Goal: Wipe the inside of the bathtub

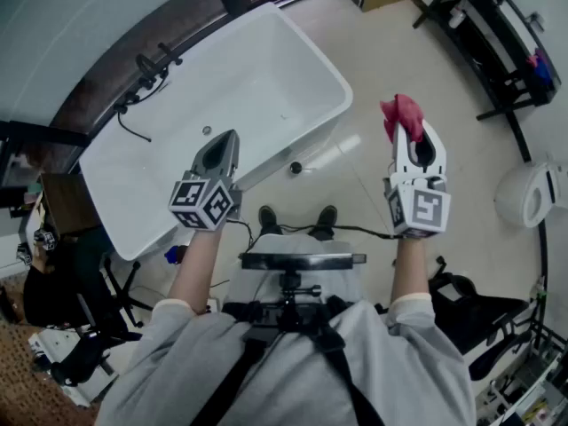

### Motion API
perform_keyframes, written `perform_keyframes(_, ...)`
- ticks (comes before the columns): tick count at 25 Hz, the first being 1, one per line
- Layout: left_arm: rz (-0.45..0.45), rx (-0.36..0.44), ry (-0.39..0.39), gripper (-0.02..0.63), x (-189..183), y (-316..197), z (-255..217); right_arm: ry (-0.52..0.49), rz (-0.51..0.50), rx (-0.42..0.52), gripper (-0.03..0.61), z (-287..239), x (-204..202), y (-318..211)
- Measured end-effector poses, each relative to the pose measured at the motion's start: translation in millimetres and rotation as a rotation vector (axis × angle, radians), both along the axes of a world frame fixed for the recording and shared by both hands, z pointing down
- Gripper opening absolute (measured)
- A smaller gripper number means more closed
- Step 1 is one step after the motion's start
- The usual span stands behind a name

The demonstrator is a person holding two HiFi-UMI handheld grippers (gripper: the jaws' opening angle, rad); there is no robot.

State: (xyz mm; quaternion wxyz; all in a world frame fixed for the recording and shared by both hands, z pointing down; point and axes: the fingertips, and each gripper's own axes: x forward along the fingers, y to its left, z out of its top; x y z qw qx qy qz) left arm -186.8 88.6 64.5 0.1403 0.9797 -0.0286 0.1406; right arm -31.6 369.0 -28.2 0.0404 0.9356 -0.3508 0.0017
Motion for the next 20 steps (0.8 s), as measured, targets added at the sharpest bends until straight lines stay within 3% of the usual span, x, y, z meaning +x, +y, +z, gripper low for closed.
perform_keyframes(4,0.008,0.141,-0.006,0.006,5.7,13.2,0.6,-0.186,-0.036,-0.063,0.104,48.5,-7.6,0.4)
perform_keyframes(9,0.005,0.150,-0.009,0.006,14.5,32.9,6.7,-0.317,-0.129,-0.104,0.103,97.4,-22.3,4.9)
perform_keyframes(20,-0.032,0.172,-0.033,0.006,46.0,79.6,13.7,-0.363,-0.232,-0.110,0.103,119.3,-2.5,32.1)
